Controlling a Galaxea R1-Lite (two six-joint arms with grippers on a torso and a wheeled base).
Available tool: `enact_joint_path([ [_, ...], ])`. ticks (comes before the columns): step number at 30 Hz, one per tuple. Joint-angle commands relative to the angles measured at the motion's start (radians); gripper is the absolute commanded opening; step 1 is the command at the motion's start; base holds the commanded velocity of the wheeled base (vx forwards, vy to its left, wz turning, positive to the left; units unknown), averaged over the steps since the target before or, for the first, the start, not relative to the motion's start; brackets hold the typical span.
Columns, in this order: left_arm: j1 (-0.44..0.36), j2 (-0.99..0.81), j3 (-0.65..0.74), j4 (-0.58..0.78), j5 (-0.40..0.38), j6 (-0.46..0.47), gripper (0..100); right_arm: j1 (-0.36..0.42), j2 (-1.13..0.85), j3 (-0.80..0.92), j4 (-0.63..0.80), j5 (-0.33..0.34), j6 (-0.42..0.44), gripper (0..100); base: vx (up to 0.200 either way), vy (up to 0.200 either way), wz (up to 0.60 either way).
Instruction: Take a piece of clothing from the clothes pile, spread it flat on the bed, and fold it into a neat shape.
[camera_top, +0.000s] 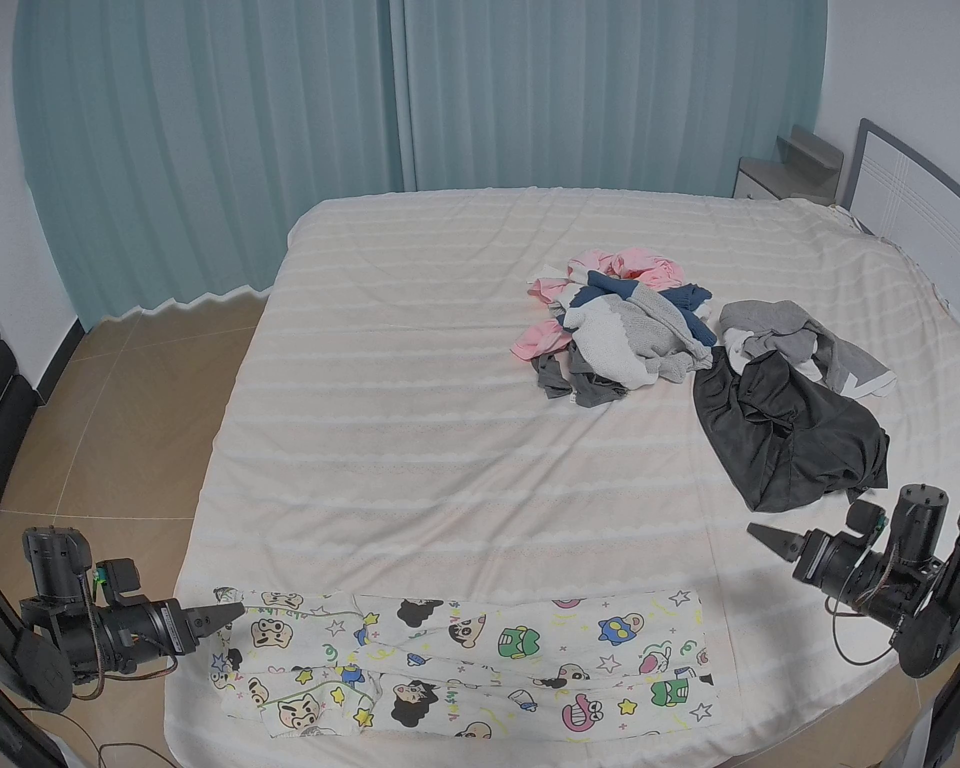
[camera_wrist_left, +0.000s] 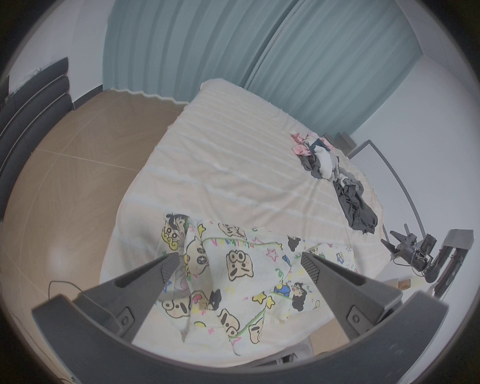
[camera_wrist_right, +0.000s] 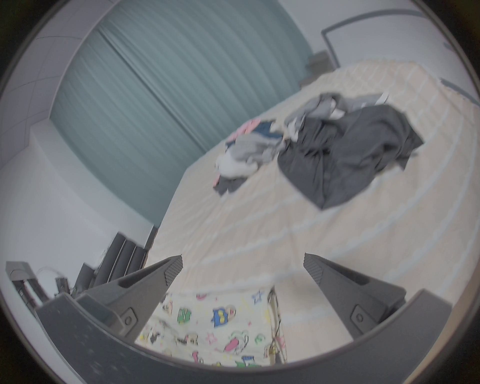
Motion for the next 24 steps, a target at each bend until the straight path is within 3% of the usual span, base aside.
enact_joint_path([
  [1,0.016,-0.043,-0.065,0.003,0.005,-0.004,100,-0.016,-0.239,0.017,0.008,-0.134,0.042,100,0.000,0.000,0.00],
  [2,0.012,0.004,-0.104,0.009,0.008,0.003,100,-0.016,-0.294,0.017,0.008,-0.159,0.057,100,0.000,0.000,0.00],
  [8,0.006,0.202,-0.292,0.047,0.016,-0.001,100,0.005,-0.398,0.017,0.010,-0.159,0.097,100,0.000,0.000,0.00],
  [13,-0.062,0.303,-0.456,0.250,0.051,-0.001,100,0.035,-0.438,0.017,0.050,-0.162,0.096,100,0.000,0.000,0.00],
  [15,-0.063,0.303,-0.461,0.256,0.052,-0.001,100,0.033,-0.440,0.017,0.051,-0.160,0.096,100,0.000,0.000,0.00],
  [16,-0.100,0.338,-0.533,0.368,0.075,0.001,100,0.033,-0.458,0.017,0.073,-0.157,0.096,100,0.000,0.000,0.00],
  [18,-0.122,0.372,-0.588,0.434,0.106,-0.001,100,0.039,-0.472,0.017,0.076,-0.157,0.093,100,0.000,0.000,0.00],
  [24,-0.132,0.412,-0.645,0.510,0.126,0.001,100,0.087,-0.512,0.017,0.079,-0.160,0.083,100,0.000,0.000,0.00],
])
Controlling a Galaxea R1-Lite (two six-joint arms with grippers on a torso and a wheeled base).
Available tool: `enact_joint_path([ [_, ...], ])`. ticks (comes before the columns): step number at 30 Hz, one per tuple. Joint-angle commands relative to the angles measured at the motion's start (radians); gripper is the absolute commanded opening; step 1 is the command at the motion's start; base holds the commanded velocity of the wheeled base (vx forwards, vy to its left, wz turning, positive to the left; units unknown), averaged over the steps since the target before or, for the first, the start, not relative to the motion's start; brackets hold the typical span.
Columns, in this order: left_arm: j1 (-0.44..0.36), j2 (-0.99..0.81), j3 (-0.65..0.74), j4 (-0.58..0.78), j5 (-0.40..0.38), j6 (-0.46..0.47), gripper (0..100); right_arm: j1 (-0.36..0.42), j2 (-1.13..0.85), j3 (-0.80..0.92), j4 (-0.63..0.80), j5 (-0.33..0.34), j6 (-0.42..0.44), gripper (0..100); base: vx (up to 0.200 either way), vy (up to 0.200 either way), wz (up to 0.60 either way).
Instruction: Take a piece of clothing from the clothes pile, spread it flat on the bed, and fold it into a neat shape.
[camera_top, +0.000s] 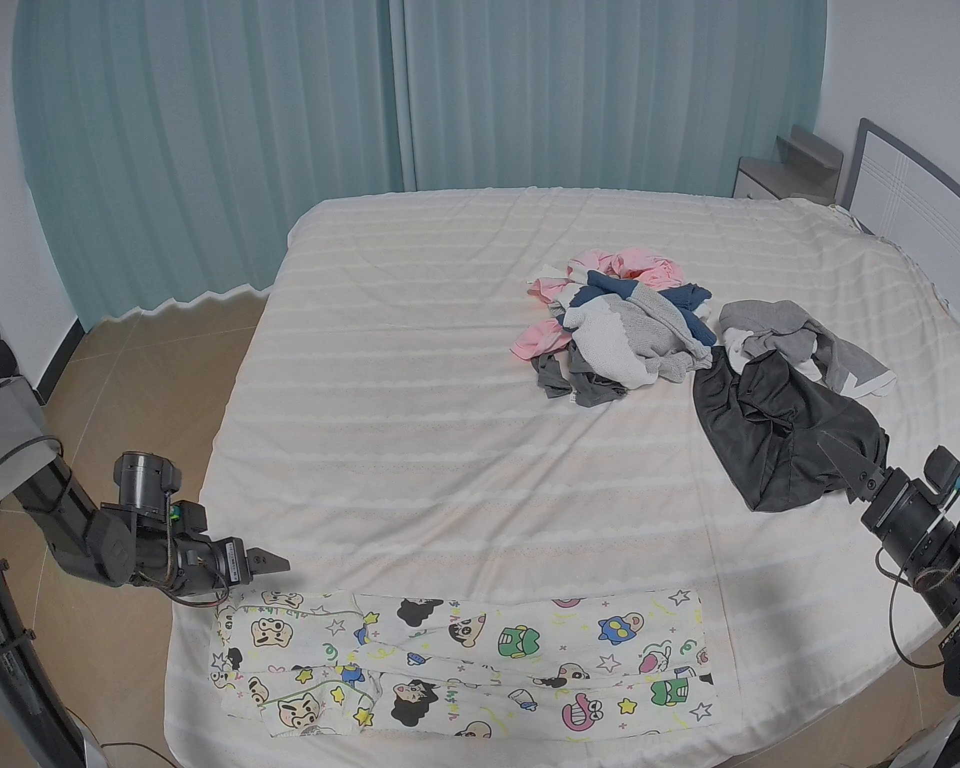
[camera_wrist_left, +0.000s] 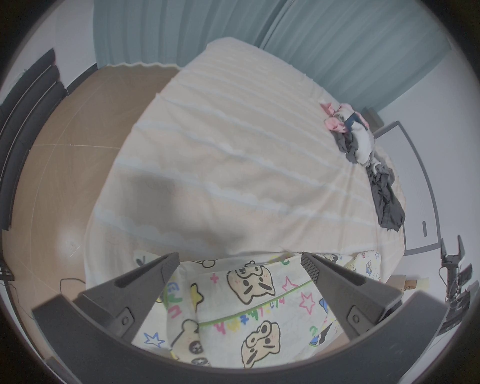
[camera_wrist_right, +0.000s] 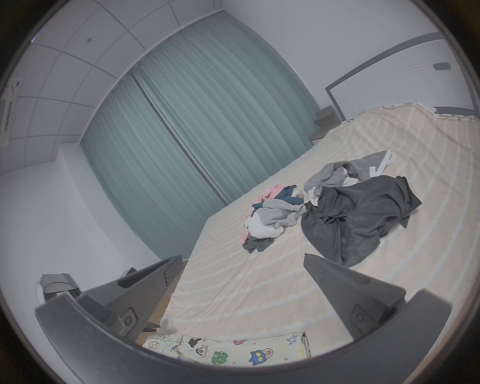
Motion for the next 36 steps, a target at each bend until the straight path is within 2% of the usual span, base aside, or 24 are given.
enact_joint_path([
  [1,-0.033,0.084,-0.063,0.039,0.011,0.000,100,0.036,-0.063,0.018,0.010,0.000,-0.004,100,0.000,0.000,0.00],
  [15,-0.049,0.086,-0.006,0.050,0.005,0.003,100,0.042,-0.054,0.018,0.041,0.008,0.003,100,0.000,0.000,0.00],
  [16,-0.050,0.084,0.003,0.048,0.005,0.002,0,0.042,-0.052,0.018,0.041,0.008,0.005,100,0.000,0.000,0.00],
  [30,-0.049,0.037,0.043,0.036,-0.006,0.002,0,0.042,-0.037,0.018,0.041,0.014,0.009,100,0.000,0.000,0.00],
  [36,-0.049,-0.049,0.060,0.037,-0.067,0.000,0,0.042,-0.037,0.018,0.041,0.014,0.009,100,0.000,0.000,0.00],
])
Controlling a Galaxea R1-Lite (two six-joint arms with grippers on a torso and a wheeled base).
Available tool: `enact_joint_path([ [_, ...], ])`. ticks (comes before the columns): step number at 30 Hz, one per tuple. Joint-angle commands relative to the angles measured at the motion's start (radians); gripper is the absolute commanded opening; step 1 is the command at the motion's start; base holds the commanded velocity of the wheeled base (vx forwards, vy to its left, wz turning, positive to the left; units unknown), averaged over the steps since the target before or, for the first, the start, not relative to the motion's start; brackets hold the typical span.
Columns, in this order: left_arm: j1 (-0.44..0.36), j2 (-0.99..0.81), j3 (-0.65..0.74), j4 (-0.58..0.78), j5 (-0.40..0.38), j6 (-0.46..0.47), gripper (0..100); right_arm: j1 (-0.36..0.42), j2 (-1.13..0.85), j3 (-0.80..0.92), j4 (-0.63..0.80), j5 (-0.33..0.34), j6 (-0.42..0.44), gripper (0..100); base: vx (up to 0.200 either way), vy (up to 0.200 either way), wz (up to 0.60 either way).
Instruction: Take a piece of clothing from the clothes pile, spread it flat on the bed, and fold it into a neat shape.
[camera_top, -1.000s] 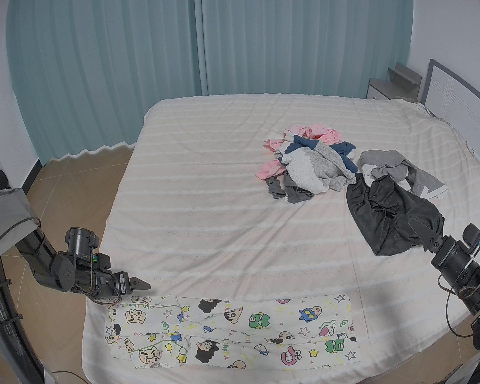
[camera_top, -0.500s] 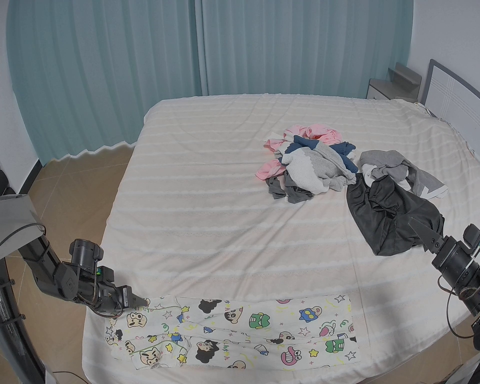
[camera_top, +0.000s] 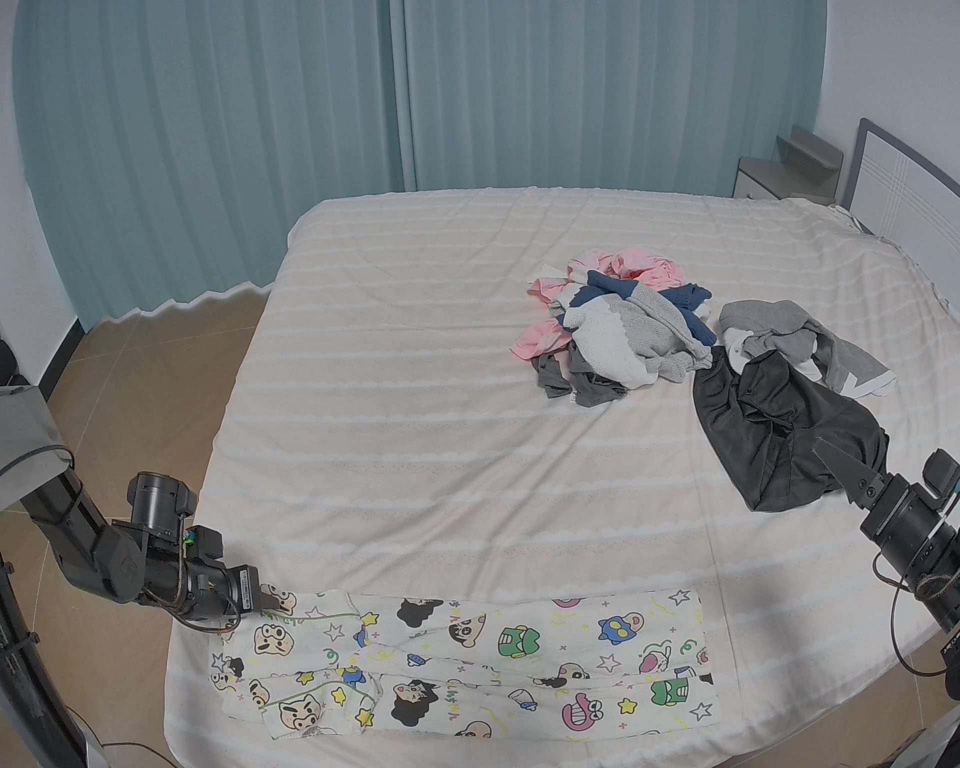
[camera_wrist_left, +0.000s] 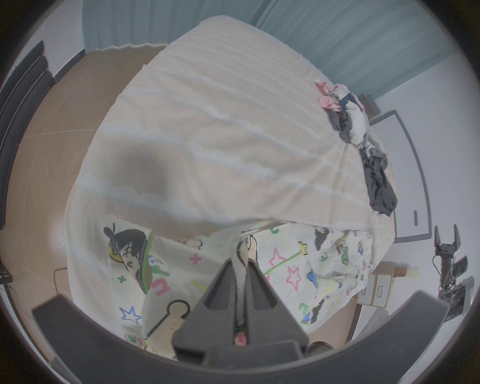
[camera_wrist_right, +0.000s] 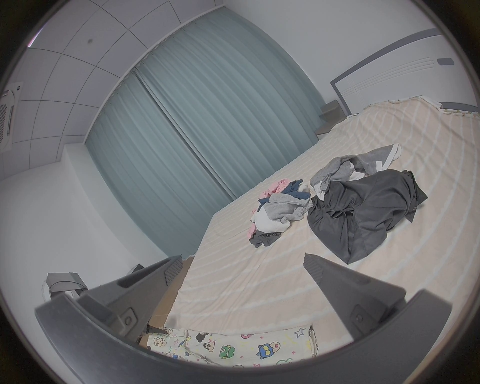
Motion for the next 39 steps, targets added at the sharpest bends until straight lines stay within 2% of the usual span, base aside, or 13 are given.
enact_joint_path([
  [1,0.000,-0.102,0.022,0.000,-0.035,0.000,0,0.000,0.004,0.018,-0.001,0.000,0.000,100,0.000,0.000,0.00],
  [7,0.003,-0.212,0.031,0.002,-0.046,0.000,0,0.000,0.003,0.018,-0.001,0.000,-0.001,100,0.000,0.000,0.00],
  [13,0.003,-0.221,0.030,0.000,-0.044,0.003,0,0.000,-0.002,0.018,-0.001,0.000,0.000,100,0.000,0.000,0.00],
  [19,0.003,-0.140,0.013,-0.003,-0.040,0.012,0,0.000,-0.005,0.018,-0.001,0.000,0.000,100,0.000,0.000,0.00],
  [24,0.028,-0.046,-0.032,-0.017,-0.029,0.095,0,0.000,-0.006,0.018,-0.001,0.000,0.000,100,0.000,0.000,0.00],
  [27,0.030,-0.002,-0.064,-0.018,-0.028,0.112,0,0.000,-0.006,0.018,-0.001,0.000,0.000,100,0.000,0.000,0.00],
  [28,0.030,0.007,-0.071,-0.017,-0.024,0.112,100,0.000,-0.006,0.018,-0.001,0.000,-0.001,100,0.000,0.000,0.00],
  [39,0.054,0.038,-0.113,-0.043,0.061,0.067,100,0.000,-0.009,0.018,-0.001,0.000,-0.001,100,0.000,0.000,0.00],
])
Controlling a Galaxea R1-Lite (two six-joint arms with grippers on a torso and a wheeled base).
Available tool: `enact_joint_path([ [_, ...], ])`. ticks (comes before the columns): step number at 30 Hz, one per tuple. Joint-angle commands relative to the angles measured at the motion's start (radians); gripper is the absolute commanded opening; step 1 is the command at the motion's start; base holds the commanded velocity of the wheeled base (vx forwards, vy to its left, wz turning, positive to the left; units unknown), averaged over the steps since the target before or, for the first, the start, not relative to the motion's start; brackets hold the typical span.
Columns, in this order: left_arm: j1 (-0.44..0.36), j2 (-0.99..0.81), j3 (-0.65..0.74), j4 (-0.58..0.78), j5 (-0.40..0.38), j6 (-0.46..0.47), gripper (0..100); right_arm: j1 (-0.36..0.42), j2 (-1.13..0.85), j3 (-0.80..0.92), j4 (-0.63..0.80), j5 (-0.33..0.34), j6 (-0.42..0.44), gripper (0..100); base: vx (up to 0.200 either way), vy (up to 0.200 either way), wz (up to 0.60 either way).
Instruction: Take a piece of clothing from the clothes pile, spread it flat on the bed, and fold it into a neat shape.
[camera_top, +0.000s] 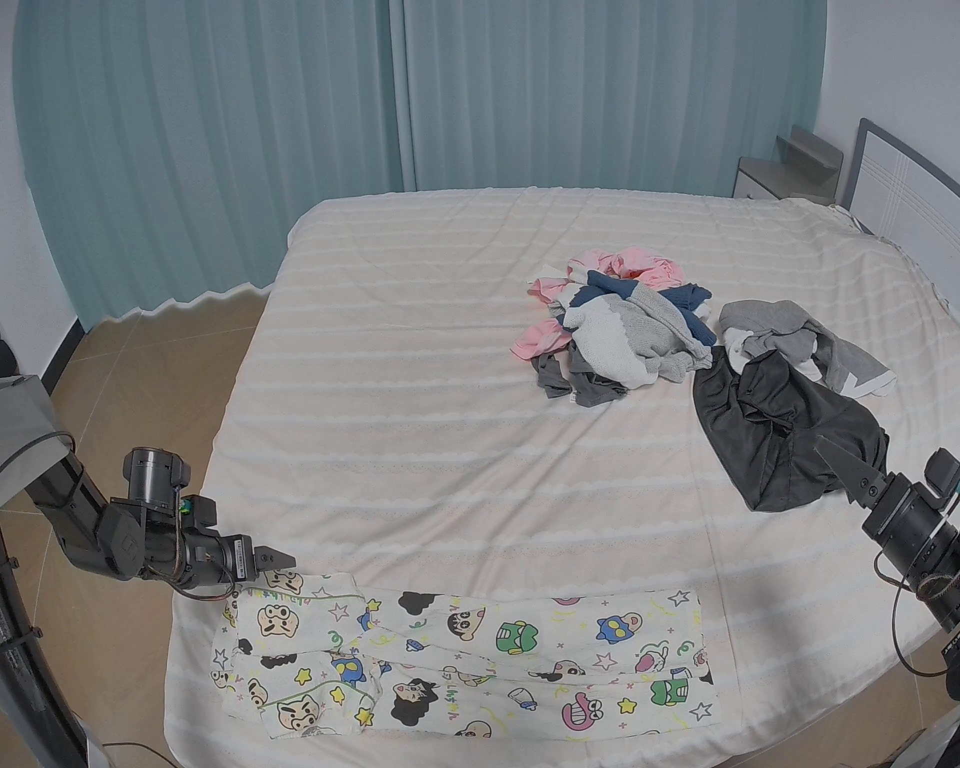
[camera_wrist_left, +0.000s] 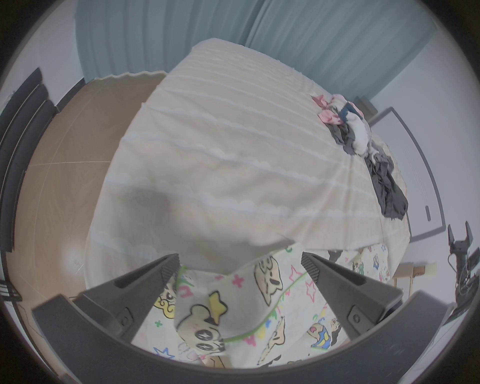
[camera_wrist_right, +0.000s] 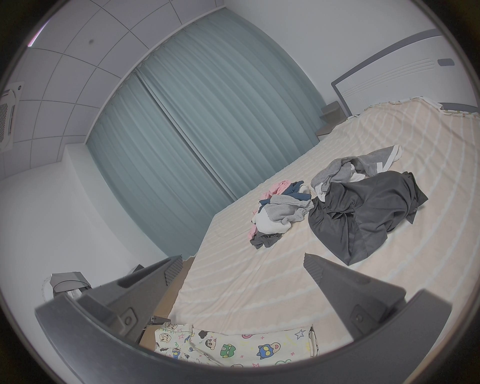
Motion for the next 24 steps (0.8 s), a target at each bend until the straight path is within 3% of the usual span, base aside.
enact_joint_path([
  [1,0.029,-0.001,-0.011,-0.016,0.004,-0.022,100,0.000,-0.003,0.018,-0.001,0.001,0.001,100,0.000,0.000,0.00],
  [8,0.121,-0.073,0.037,-0.016,-0.009,-0.012,100,0.002,0.005,0.018,0.002,0.002,0.001,100,0.000,0.000,0.00],
  [11,0.168,-0.096,0.068,-0.024,-0.039,-0.006,100,0.020,0.026,0.018,0.084,0.011,0.033,100,0.000,0.000,0.00],
  [13,0.222,-0.142,0.081,-0.017,-0.120,-0.037,100,0.048,0.032,0.018,0.180,0.024,0.067,100,0.000,0.000,0.00],
  [17,0.297,-0.266,0.149,-0.016,-0.333,-0.249,100,0.100,0.097,0.018,0.308,0.074,0.116,100,0.000,0.000,0.00],
  [20,0.314,-0.344,0.236,-0.020,-0.391,-0.333,100,0.101,0.198,0.018,0.306,0.120,0.108,100,0.000,0.000,0.00],
  [22,0.315,-0.369,0.275,-0.027,-0.401,-0.341,100,0.103,0.235,0.018,0.306,0.127,0.105,100,0.000,0.000,0.00],
  [24,0.331,-0.416,0.388,-0.076,-0.480,-0.341,100,0.114,0.348,0.015,0.306,0.131,0.094,100,0.000,0.000,0.00],
])
